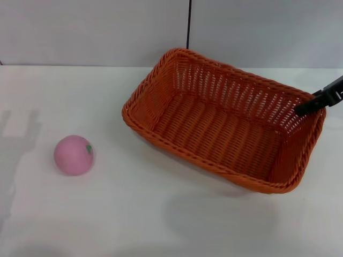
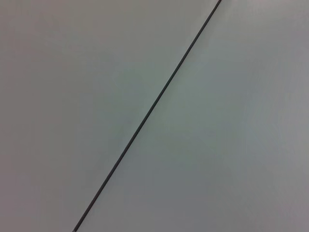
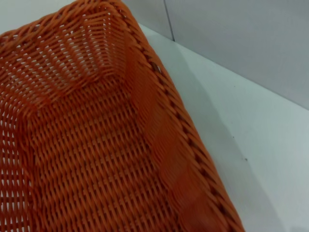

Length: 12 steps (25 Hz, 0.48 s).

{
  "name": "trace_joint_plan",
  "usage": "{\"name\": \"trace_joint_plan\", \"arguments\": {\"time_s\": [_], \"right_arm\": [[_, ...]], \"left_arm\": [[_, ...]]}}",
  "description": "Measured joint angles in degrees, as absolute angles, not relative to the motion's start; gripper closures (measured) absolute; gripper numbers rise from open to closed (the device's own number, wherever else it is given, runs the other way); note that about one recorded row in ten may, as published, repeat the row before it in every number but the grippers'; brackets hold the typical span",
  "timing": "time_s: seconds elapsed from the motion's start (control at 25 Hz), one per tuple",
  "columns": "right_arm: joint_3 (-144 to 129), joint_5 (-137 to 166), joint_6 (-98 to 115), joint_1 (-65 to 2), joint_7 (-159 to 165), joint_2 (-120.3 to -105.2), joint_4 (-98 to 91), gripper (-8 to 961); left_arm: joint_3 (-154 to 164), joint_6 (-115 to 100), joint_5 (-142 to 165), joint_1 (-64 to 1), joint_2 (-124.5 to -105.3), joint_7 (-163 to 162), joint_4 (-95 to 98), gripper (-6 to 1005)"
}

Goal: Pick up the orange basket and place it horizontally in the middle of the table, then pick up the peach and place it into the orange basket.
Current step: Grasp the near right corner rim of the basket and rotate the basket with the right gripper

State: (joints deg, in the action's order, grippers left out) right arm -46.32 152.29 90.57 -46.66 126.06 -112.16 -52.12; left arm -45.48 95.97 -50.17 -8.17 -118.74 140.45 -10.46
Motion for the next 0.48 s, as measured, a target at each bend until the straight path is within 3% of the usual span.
{"name": "trace_joint_plan", "arguments": {"time_s": [0.48], "right_arm": [[-47.03, 152.31, 87.91, -46.29, 124.42, -113.28, -49.74, 445]], "left_arm": [[-45.15, 95.53, -50.19, -8.08, -118.74, 140.44, -10.46, 245]]}}
